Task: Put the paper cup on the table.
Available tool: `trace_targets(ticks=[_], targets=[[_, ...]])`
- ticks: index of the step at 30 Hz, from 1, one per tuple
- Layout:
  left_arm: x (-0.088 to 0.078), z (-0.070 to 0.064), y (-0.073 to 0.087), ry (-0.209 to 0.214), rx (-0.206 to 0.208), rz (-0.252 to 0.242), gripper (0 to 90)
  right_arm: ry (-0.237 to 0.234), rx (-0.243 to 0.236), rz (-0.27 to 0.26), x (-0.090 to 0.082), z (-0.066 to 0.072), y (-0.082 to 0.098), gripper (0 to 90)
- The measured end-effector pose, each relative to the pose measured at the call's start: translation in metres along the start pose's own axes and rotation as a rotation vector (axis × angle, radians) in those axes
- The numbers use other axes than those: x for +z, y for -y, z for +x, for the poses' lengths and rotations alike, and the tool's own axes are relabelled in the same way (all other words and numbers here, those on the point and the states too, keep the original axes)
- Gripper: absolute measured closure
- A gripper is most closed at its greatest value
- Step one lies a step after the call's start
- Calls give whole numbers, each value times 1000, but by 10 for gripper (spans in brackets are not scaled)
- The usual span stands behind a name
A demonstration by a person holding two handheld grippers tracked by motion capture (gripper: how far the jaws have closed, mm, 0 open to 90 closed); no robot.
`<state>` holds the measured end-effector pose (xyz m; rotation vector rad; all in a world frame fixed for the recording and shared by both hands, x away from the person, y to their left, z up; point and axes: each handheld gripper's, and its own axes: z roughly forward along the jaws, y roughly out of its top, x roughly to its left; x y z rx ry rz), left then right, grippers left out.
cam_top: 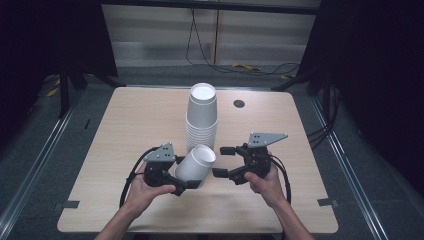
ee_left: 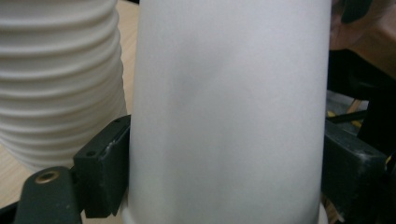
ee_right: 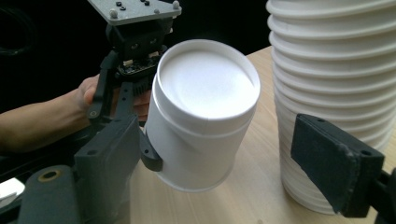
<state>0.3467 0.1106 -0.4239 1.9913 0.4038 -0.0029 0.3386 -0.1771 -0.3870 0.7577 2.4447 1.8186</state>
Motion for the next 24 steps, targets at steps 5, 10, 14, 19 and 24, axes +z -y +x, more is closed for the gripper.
trace_targets(ticks=[5,10,14,19,24], targets=[[0,-2,-2,-5,15,41,159,16,-13,24,0,1,1,162],[-1,-1,-2,-13,28,91,159,14,-19,63,1,1,2,135],[-2,-1,-4,-18,43,130,160,-2,-15,117,5,1,4,136],[-2,-2,-4,-25,63,160,160,2,-34,176,10,3,5,137],[2,-4,-3,-38,90,207,160,21,-59,228,13,5,6,137]])
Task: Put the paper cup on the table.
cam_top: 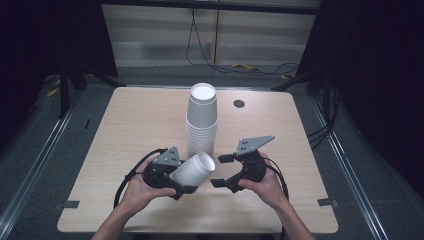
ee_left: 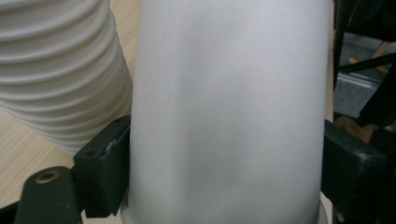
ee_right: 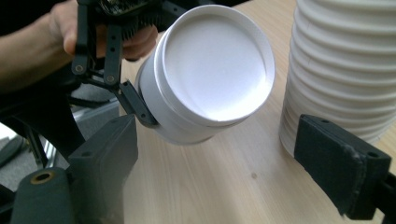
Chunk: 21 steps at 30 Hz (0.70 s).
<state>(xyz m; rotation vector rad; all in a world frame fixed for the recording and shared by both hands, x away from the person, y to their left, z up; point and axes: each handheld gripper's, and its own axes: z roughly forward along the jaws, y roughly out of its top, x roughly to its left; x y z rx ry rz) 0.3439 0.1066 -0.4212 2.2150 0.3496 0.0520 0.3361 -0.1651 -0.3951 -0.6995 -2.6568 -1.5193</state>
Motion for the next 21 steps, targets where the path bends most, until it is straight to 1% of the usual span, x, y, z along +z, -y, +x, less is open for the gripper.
trace_targets(ticks=[1,2,3,4,7,9,10,11,13,15,16,18,20,21], targets=[[1,0,0,0,7,7,160,8,-8,10,0,0,1,138],[1,-1,0,-3,11,14,160,8,-6,13,1,0,1,137],[3,-1,0,-20,13,25,160,5,-3,18,1,0,1,137],[4,-1,0,-27,17,38,160,12,-9,30,2,0,3,137],[7,-3,-1,-29,22,55,160,20,-17,54,3,0,4,138],[9,-4,-2,-34,41,77,160,22,-23,73,6,0,5,139],[10,-5,-2,-31,40,77,160,20,-25,78,6,0,5,140],[11,-6,-3,-37,55,87,160,21,-25,82,7,0,5,139],[13,-7,-3,-37,63,101,160,22,-29,102,8,0,4,142],[17,-9,-4,-41,71,133,160,4,-22,113,9,0,4,156],[17,-9,-5,-46,80,145,160,5,-21,123,10,0,3,155],[18,-11,-5,-42,84,157,160,8,-25,139,10,0,2,155],[18,-10,-5,-51,88,166,160,5,-33,154,10,1,1,155],[18,-10,-6,-60,83,166,160,10,-36,169,10,1,0,155]])
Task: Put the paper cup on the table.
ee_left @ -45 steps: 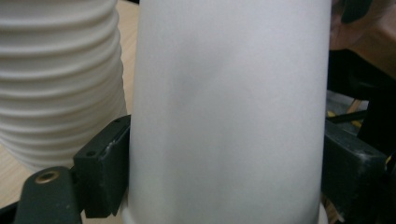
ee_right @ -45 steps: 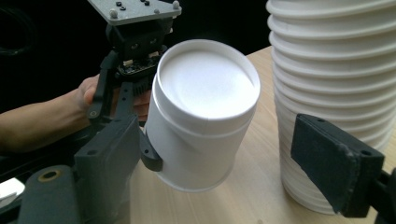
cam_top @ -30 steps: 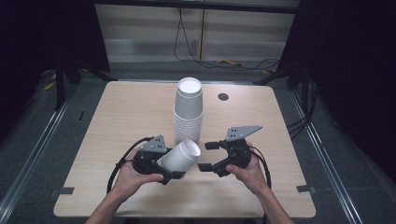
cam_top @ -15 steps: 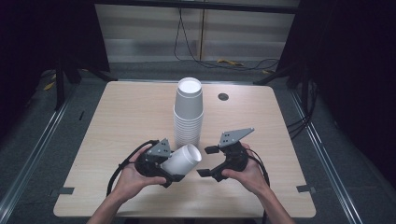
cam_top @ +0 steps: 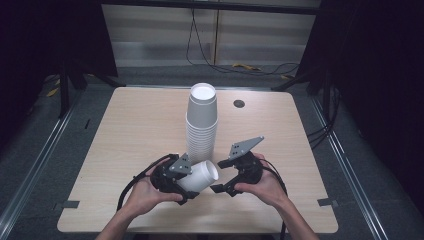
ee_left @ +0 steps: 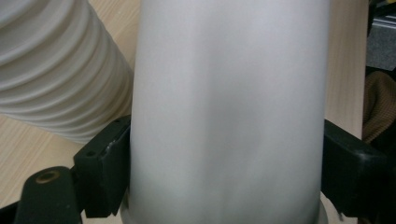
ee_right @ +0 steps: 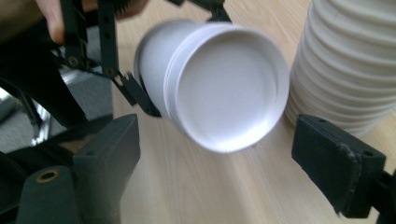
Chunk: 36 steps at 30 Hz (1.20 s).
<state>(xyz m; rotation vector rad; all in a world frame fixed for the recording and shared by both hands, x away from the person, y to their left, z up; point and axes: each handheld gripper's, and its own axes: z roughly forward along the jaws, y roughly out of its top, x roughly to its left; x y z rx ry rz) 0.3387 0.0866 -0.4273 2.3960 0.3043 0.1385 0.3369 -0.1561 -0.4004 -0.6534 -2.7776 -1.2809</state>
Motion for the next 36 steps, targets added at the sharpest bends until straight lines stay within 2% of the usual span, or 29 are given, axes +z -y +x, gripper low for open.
trace_targets(ticks=[1,5,9,11,14,17,18,19,20,23,24,25,31,34,36], targets=[[0,1,-1,-1,8,-2,160,12,-7,12,1,0,0,155],[1,0,-6,-10,33,45,160,17,-15,50,5,-1,0,151],[5,-1,-9,-2,48,54,160,9,-11,71,7,-2,-1,151],[7,-1,-10,3,62,73,160,1,-19,84,8,-3,-1,188],[10,-4,-12,5,70,78,160,0,-22,115,10,-3,-4,163],[14,-8,-15,11,100,99,160,-12,-14,125,13,-4,-7,153],[16,-9,-16,11,115,105,160,-13,1,147,13,-4,-7,149],[17,-10,-17,15,109,105,160,-20,-2,156,15,-5,-8,143],[17,-10,-18,17,120,113,160,-27,-4,160,17,-6,-8,142],[18,-13,-20,23,135,108,160,-49,4,178,20,-7,-9,145],[19,-14,-20,26,123,94,160,-54,5,188,20,-6,-10,174],[19,-13,-20,34,137,105,160,-68,-7,177,21,-6,-10,195],[18,-15,-20,55,141,87,160,-101,6,191,23,-6,-11,193],[18,-15,-21,53,157,92,160,-103,6,196,25,-5,-12,187],[20,-18,-21,47,145,77,160,-115,-3,200,27,-6,-12,186]])
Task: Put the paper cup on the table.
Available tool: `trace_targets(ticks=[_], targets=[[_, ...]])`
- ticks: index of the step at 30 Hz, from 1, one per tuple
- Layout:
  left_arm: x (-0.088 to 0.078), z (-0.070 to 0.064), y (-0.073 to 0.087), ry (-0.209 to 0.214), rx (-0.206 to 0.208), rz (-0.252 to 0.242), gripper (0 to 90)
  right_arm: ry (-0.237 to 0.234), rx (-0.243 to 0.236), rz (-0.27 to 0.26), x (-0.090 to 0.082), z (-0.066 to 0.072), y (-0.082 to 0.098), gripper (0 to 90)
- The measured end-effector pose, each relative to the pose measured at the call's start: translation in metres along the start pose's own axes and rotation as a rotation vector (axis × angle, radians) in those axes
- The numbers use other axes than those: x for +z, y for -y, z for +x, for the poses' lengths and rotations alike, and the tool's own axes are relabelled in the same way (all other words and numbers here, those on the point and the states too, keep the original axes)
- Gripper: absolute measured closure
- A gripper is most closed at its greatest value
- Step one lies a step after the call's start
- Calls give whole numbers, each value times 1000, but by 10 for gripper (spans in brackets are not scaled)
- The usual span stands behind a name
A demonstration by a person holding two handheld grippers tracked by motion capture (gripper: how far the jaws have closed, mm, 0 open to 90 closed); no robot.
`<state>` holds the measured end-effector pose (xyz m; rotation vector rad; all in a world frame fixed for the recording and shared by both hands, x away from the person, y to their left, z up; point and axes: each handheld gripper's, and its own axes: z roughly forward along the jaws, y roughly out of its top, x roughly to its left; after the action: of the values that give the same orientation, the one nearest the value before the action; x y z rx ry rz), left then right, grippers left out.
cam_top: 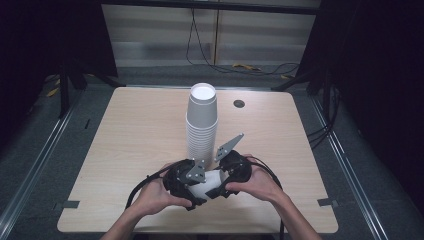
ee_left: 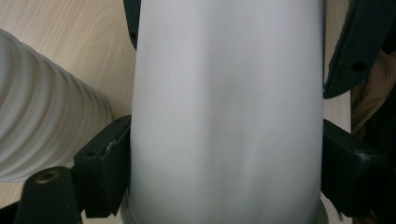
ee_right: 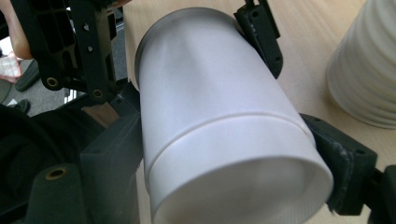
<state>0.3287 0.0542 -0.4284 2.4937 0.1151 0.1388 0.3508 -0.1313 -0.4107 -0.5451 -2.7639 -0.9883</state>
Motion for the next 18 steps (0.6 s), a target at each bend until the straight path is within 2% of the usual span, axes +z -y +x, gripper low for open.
trace_targets(ticks=[8,9,10,12,13,18], targets=[[0,-1,0,11,57,50,161,-40,0,38,3,-2,-1,201],[-1,0,-1,12,88,77,161,-46,-1,41,4,-2,-1,202],[2,-3,-1,7,67,54,161,-44,-2,51,4,-2,-1,203],[1,-3,-1,25,90,73,161,-55,8,77,5,-1,-1,205],[0,-2,-1,24,117,94,161,-65,-5,89,6,-2,-1,206],[0,-4,-2,38,147,112,161,-82,-5,114,9,-1,-1,211]])
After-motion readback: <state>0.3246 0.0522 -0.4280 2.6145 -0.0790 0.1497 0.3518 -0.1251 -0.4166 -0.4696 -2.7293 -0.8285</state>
